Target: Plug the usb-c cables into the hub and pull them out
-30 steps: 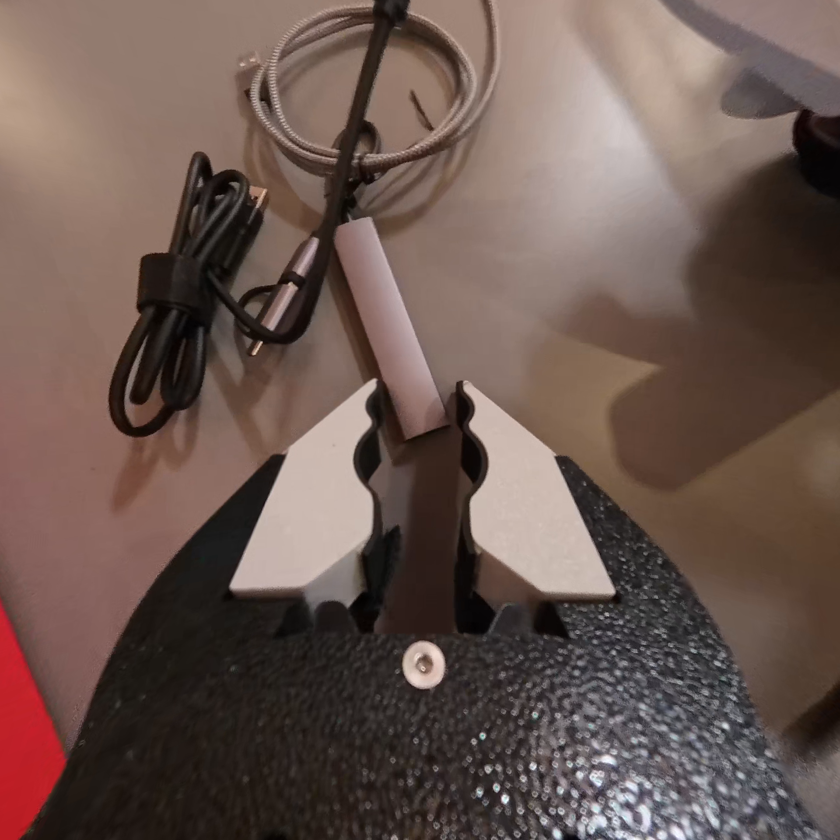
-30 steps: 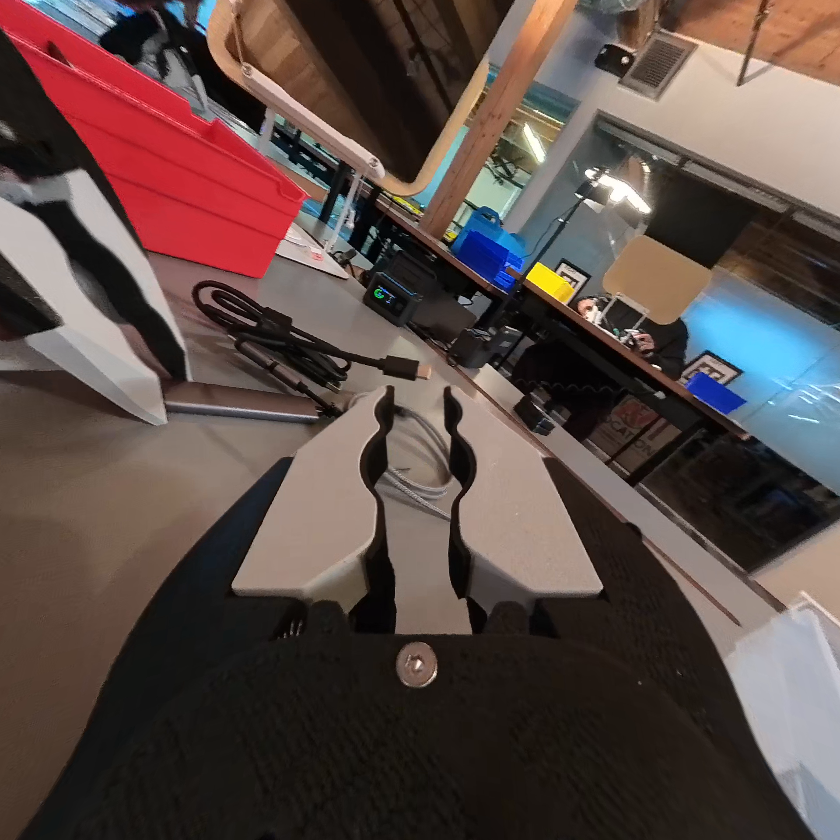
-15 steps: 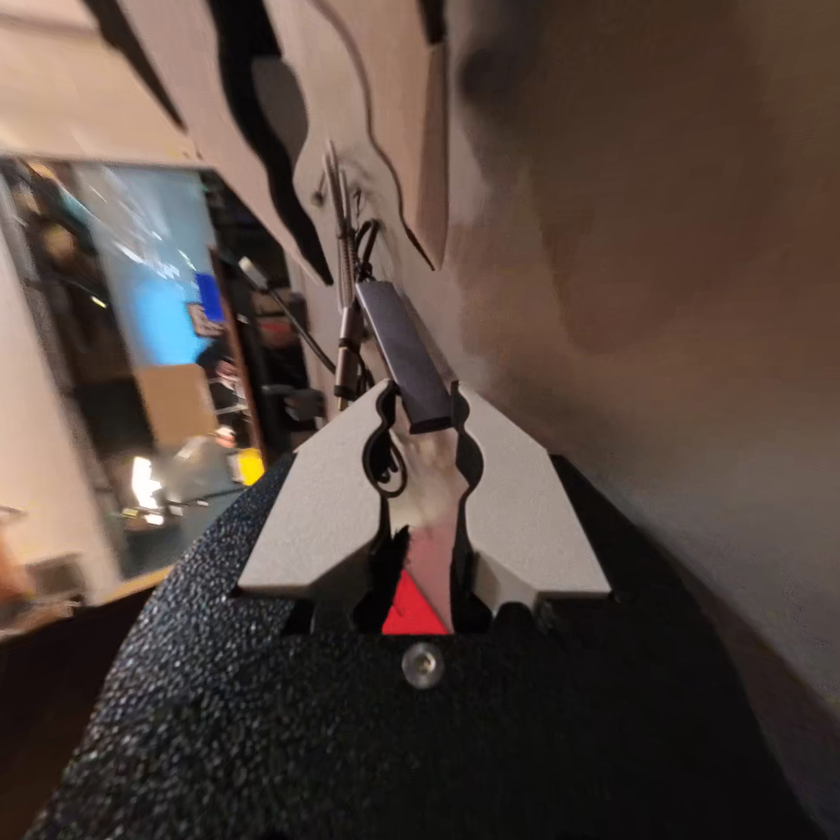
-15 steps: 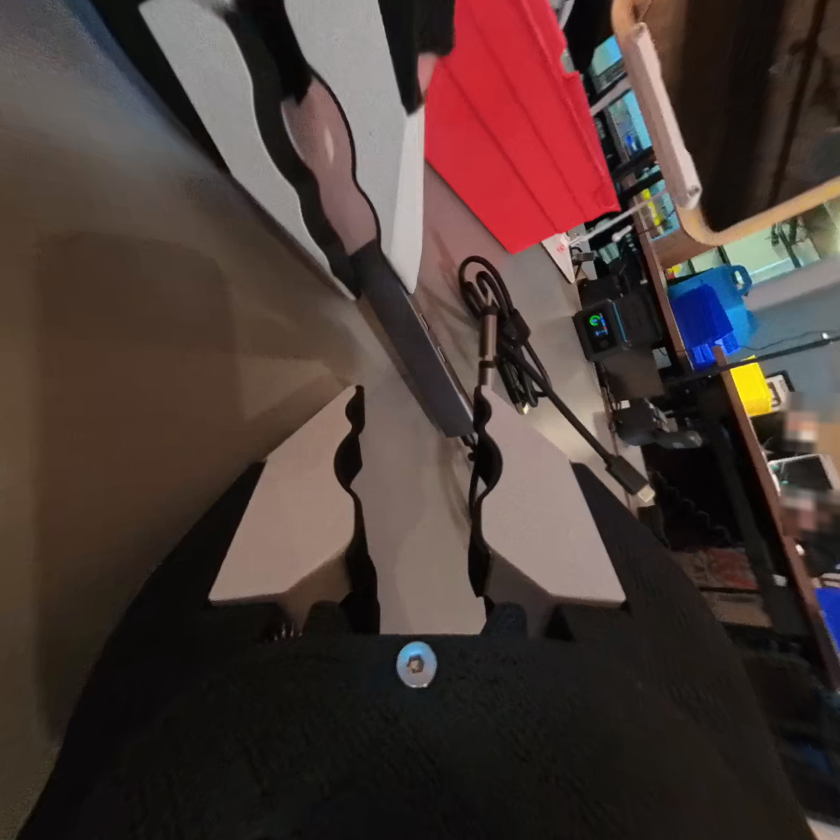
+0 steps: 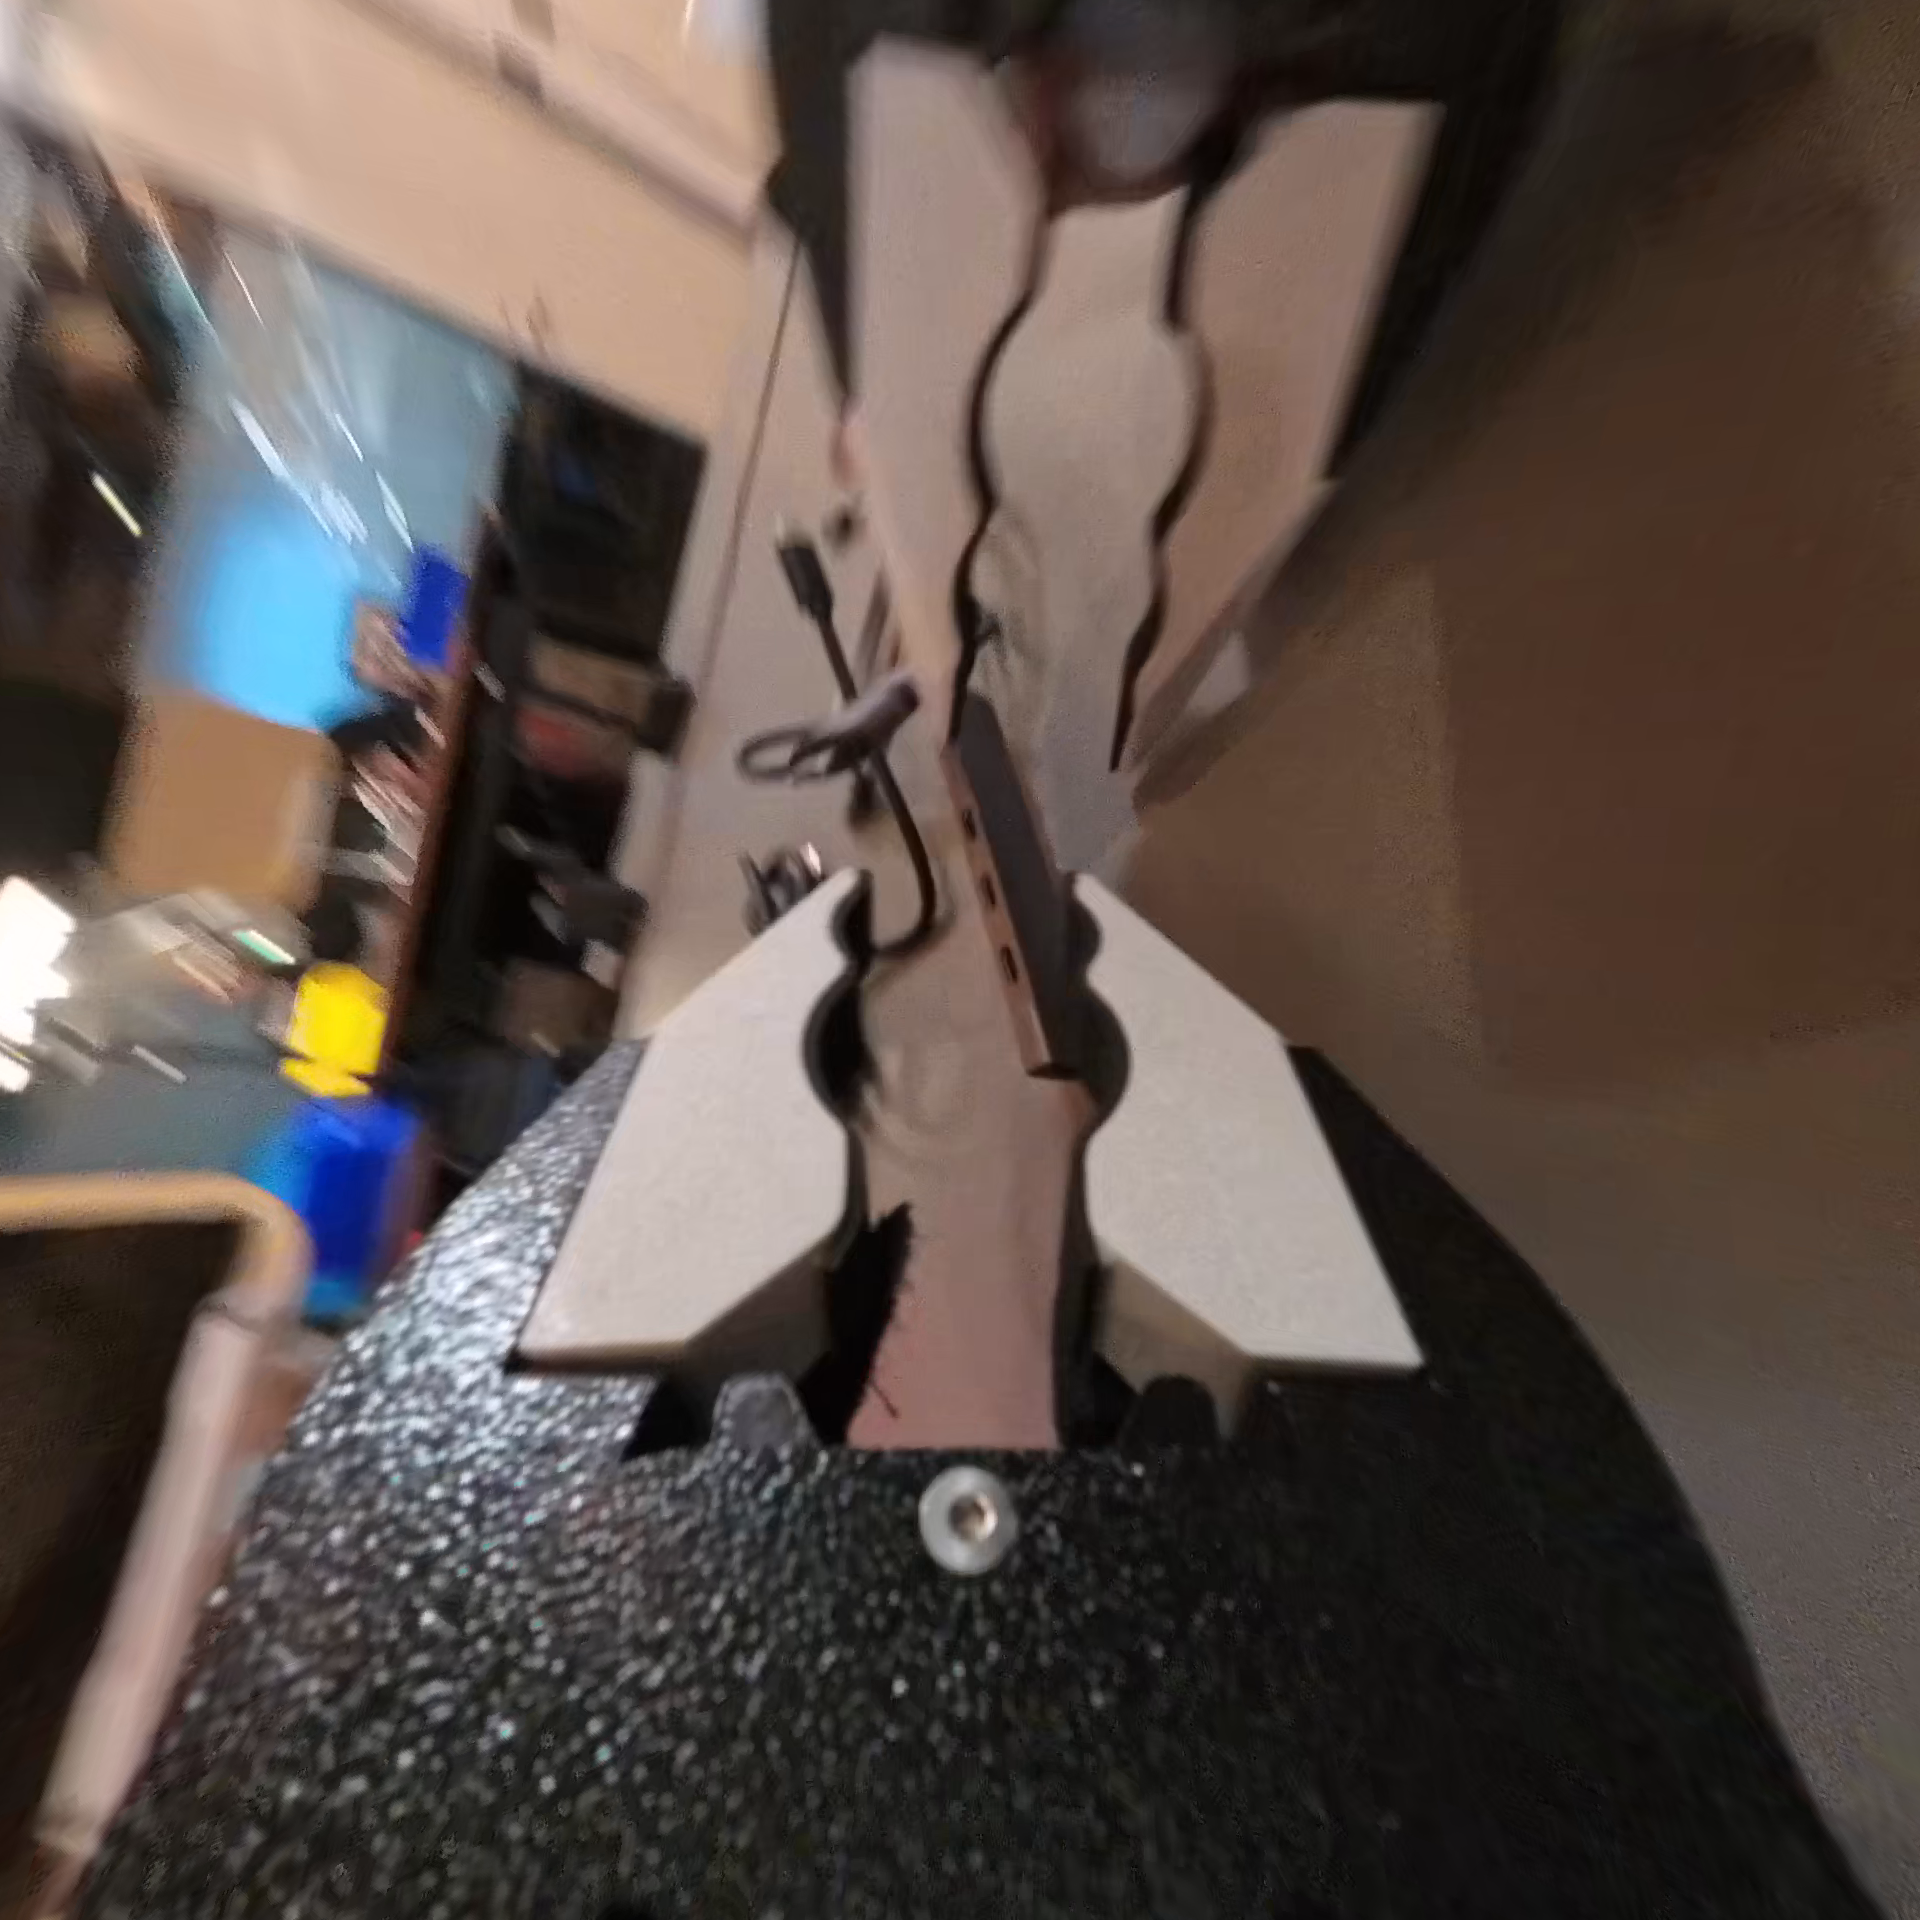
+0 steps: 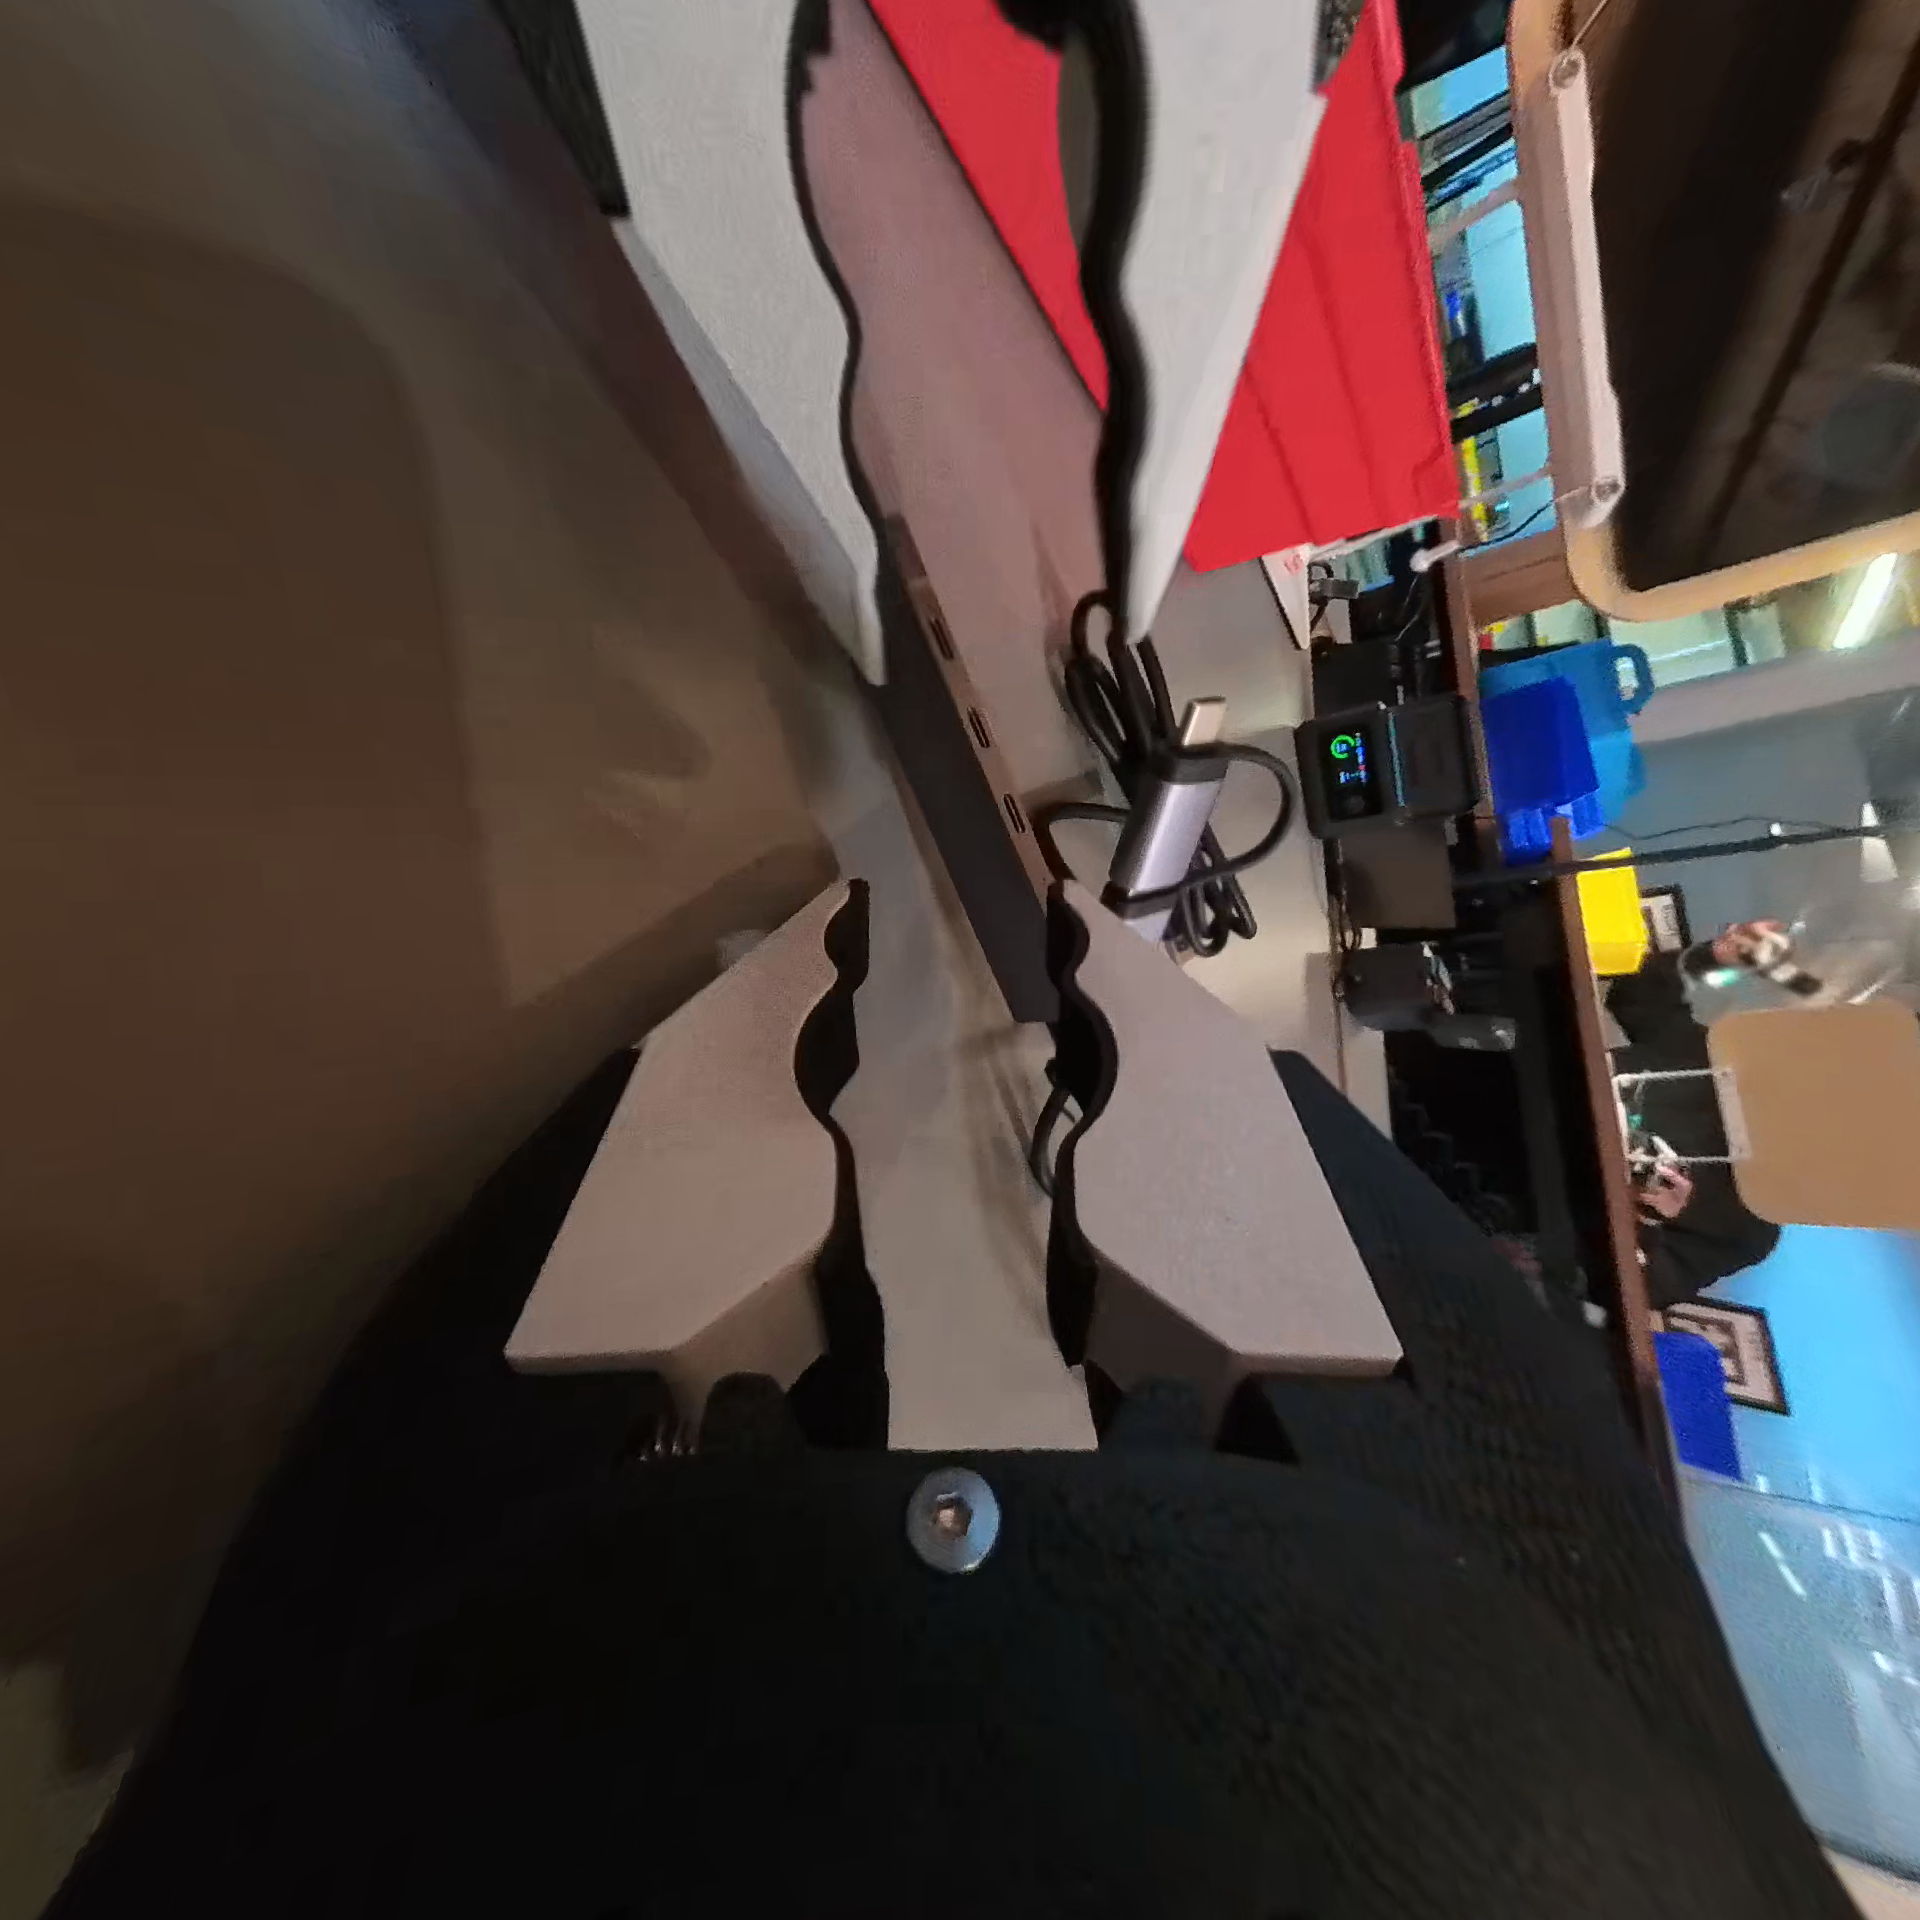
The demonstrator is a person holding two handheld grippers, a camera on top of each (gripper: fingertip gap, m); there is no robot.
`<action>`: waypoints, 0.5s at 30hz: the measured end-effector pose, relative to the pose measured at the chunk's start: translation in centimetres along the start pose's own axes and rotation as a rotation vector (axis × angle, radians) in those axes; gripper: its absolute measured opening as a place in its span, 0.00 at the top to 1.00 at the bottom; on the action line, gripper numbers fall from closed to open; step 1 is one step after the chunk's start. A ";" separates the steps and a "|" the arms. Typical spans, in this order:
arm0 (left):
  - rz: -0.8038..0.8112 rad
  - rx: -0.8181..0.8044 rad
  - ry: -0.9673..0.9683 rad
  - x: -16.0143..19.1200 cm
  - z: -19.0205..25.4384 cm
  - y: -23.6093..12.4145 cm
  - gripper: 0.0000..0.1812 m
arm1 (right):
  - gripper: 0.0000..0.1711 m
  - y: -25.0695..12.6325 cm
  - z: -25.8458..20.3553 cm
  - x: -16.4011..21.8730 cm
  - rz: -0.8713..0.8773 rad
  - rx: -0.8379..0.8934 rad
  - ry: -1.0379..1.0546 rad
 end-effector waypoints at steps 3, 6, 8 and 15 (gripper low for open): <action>-0.148 0.098 -0.322 1.9 -0.6 1.1 0.66 | 0.81 0.0 0.1 0.4 -0.003 -0.013 0.033; -0.183 0.175 -0.430 2.5 -0.4 1.6 0.83 | 0.81 -0.1 0.1 0.5 0.016 -0.023 0.067; -0.210 0.207 -0.408 2.6 0.0 1.8 0.95 | 0.81 -0.2 0.1 0.5 0.026 -0.026 0.082; -0.278 0.034 0.088 0.6 -1.6 -0.1 0.96 | 0.80 -0.9 0.9 -0.6 0.093 0.081 0.037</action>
Point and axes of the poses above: each gripper's, where its closed fingertips meet, y out along the fingers, x out of its underside, z = x × y across the jaws, the point moved 7 cm from there along -y, back along the fingers, and after that the axes turned 1 degree about y, right-handed, at the moved point
